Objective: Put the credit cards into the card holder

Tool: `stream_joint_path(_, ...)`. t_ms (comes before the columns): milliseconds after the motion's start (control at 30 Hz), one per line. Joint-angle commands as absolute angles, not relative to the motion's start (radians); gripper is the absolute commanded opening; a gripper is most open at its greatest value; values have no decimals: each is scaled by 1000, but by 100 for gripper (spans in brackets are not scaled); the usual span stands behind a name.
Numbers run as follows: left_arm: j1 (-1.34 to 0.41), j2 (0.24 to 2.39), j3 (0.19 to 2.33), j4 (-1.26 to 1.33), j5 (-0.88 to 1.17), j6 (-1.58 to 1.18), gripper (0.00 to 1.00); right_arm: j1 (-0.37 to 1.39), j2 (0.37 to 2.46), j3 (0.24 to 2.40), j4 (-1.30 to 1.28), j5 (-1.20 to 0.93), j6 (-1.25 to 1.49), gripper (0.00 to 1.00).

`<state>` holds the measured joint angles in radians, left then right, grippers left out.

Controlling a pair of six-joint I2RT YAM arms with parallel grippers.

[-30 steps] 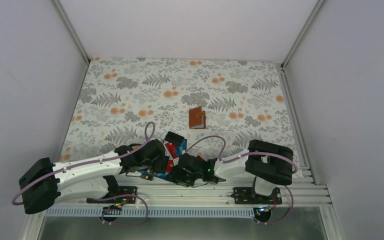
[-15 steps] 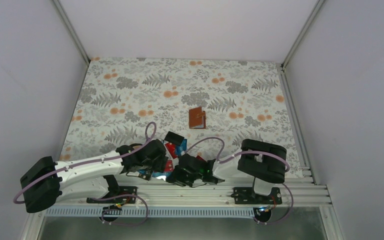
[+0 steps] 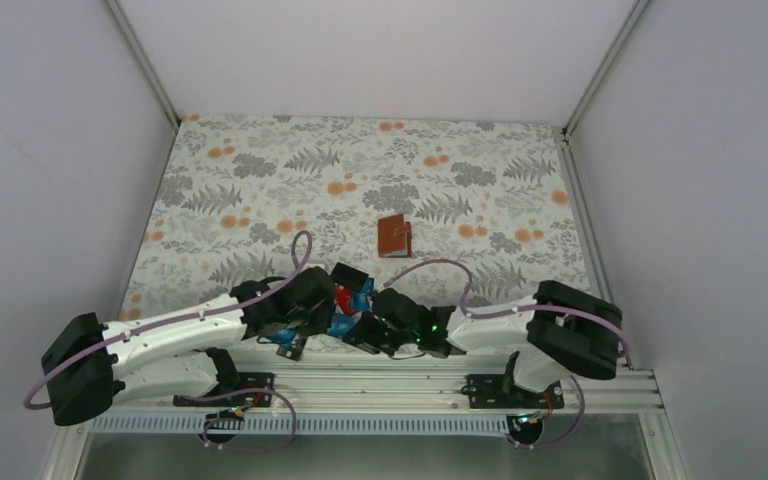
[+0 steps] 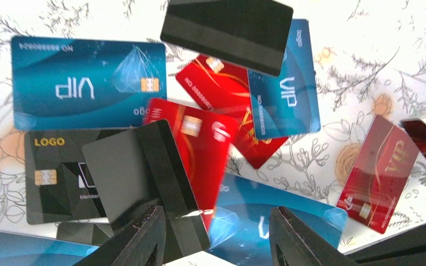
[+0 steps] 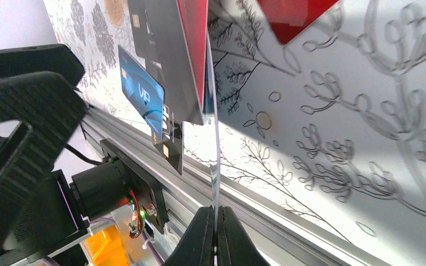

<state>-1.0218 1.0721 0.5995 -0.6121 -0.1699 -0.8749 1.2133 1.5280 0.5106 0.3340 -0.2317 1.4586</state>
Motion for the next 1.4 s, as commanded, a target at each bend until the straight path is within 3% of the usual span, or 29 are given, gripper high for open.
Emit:
stream_joint_path(0, -999, 1067, 645, -642, -229, -852, 49, 1179, 1436, 500, 174, -178, 1404, 4)
stream_joint_path(367, -952, 1051, 714, -642, -280, -800, 49, 1111, 1188, 513, -82, -113, 1279, 4)
stream_joint_path(633, -934, 1068, 816, -604, -307, -772, 49, 950, 1034, 574, -192, -121, 1148, 4)
stream_joint_path(967, -908, 1122, 989, -507, -288, -752, 50, 689, 1049, 681, -97, -318, 1025, 4)
stream_joint_path(1367, -819, 1199, 1108, -128, -24, -812, 50, 455, 1074, 820, 84, -520, 1101, 4)
